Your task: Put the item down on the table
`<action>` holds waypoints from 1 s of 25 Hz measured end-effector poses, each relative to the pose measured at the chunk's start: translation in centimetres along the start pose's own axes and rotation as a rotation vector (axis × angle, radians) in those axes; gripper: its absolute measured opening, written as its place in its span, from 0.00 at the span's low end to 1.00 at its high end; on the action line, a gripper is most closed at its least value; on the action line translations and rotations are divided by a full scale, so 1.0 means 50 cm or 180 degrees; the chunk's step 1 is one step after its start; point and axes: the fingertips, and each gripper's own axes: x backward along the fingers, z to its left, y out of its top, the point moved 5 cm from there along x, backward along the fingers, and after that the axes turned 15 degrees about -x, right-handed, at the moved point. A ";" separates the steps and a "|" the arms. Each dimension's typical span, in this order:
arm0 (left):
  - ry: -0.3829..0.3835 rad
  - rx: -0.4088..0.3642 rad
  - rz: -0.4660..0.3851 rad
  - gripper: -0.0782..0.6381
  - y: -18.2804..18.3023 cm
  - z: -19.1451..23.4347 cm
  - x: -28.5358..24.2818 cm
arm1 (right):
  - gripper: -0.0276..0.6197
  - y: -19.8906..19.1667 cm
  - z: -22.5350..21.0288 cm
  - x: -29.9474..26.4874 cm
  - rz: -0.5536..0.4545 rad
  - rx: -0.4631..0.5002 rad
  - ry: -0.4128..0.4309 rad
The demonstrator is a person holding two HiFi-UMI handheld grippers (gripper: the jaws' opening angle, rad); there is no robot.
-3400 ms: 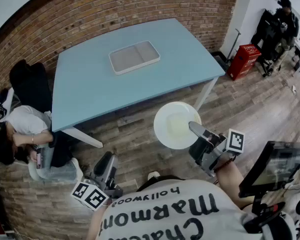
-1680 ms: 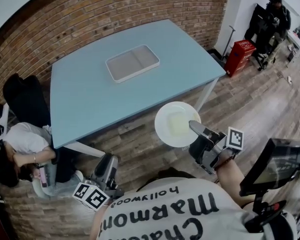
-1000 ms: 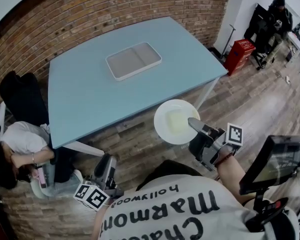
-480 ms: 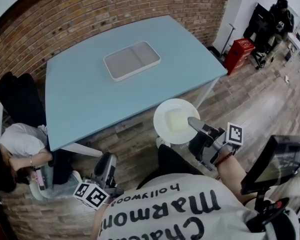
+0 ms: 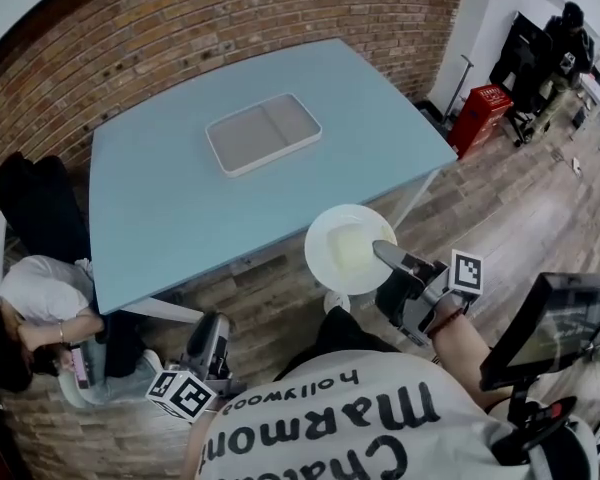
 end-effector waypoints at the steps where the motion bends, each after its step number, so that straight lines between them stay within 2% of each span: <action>1: 0.0012 -0.0006 -0.0013 0.26 0.002 0.003 -0.008 | 0.11 0.009 -0.004 0.000 -0.0008 -0.0010 -0.0016; 7: 0.0089 0.0029 -0.0011 0.26 -0.001 0.013 -0.058 | 0.11 0.076 -0.019 -0.026 -0.0027 -0.0085 -0.0039; 18: 0.0313 0.0009 -0.0127 0.26 0.072 0.060 -0.233 | 0.11 0.267 -0.003 -0.167 0.0132 -0.0132 -0.0116; 25: 0.0489 0.0030 -0.0086 0.26 0.090 0.088 -0.306 | 0.11 0.371 -0.003 -0.262 0.0240 -0.0168 -0.0123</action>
